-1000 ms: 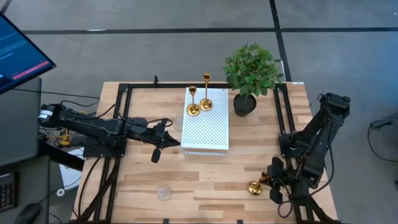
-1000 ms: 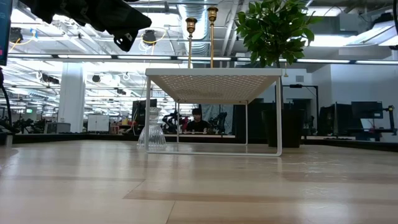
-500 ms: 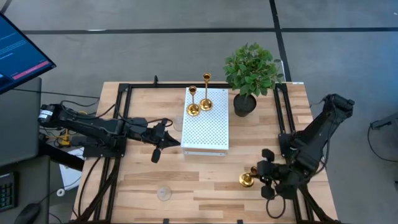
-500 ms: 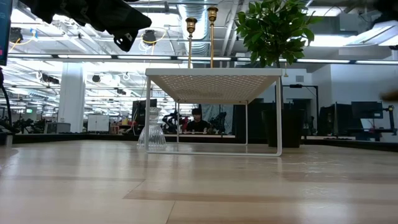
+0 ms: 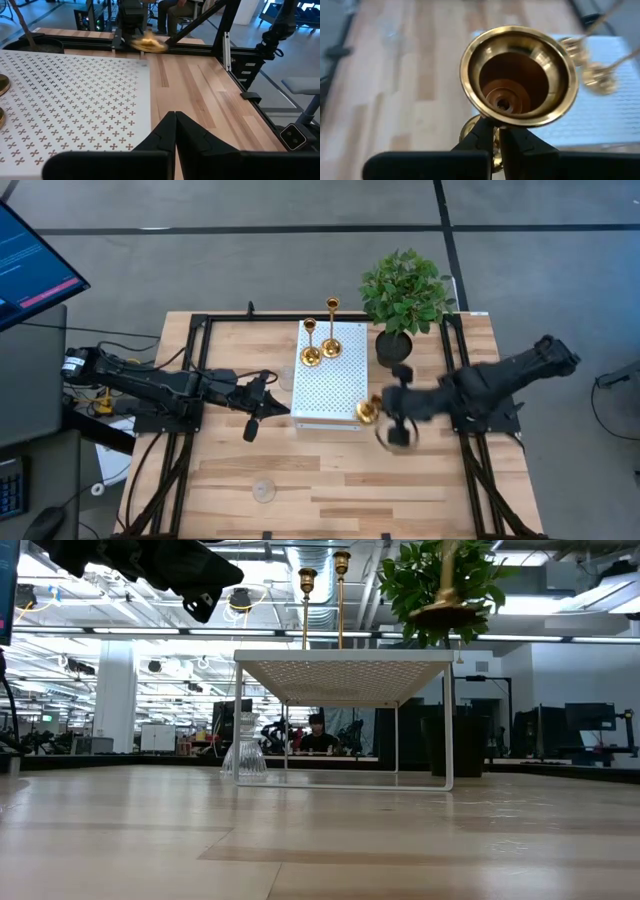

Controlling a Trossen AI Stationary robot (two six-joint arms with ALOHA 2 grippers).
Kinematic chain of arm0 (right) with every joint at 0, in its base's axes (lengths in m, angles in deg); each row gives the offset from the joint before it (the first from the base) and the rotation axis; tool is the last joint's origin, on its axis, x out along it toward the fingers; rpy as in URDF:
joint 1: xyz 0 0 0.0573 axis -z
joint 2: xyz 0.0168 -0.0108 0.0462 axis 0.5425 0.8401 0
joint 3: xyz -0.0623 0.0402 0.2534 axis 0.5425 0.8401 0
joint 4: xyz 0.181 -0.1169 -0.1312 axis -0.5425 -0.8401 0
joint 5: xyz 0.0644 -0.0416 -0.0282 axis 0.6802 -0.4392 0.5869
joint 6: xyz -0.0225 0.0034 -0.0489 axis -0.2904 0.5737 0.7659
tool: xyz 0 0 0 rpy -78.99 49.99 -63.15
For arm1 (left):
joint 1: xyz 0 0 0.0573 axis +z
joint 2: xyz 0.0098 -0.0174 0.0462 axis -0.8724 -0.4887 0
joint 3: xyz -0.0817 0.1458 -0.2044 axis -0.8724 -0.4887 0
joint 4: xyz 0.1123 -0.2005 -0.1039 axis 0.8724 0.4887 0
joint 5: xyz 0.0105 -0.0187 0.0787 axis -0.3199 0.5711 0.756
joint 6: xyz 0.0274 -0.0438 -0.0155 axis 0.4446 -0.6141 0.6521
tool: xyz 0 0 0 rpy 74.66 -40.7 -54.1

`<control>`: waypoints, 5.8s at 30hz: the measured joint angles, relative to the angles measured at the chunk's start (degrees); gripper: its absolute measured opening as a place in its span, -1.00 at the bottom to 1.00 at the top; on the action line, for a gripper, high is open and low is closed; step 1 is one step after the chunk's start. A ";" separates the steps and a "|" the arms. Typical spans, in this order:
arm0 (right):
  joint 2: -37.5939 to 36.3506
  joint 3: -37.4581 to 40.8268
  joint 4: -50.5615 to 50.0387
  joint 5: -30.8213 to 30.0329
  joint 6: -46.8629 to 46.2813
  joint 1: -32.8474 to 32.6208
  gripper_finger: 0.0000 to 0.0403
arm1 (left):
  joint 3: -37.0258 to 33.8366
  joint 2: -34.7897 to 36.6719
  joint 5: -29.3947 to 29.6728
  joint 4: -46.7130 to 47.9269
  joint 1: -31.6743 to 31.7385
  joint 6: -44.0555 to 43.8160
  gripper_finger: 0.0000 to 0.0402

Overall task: Pick & Place candle stick holders
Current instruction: Align the golden candle holder with the golden candle holder on the shelf, then put the top transparent candle holder on the shelf

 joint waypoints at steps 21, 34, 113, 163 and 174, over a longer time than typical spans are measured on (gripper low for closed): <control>7.81 -0.50 9.83 27.00 14.95 36.56 -1.00 | 0.00 0.00 0.00 0.09 0.02 0.20 -0.98; 9.49 -0.50 12.95 28.13 16.24 42.93 -1.00 | 0.00 0.00 0.00 0.48 0.02 0.22 -0.98; -7.96 11.30 3.35 26.48 17.38 14.85 -0.99 | 0.00 1.21 13.21 14.96 0.02 4.65 -0.98; -28.89 40.18 30.59 2.74 14.83 13.08 -1.00 | 2.86 -2.04 -0.54 19.05 27.29 -14.70 -0.98; -28.87 40.18 30.52 2.80 14.70 13.12 -1.00 | 2.86 -9.21 -0.48 17.48 30.40 -19.31 -0.85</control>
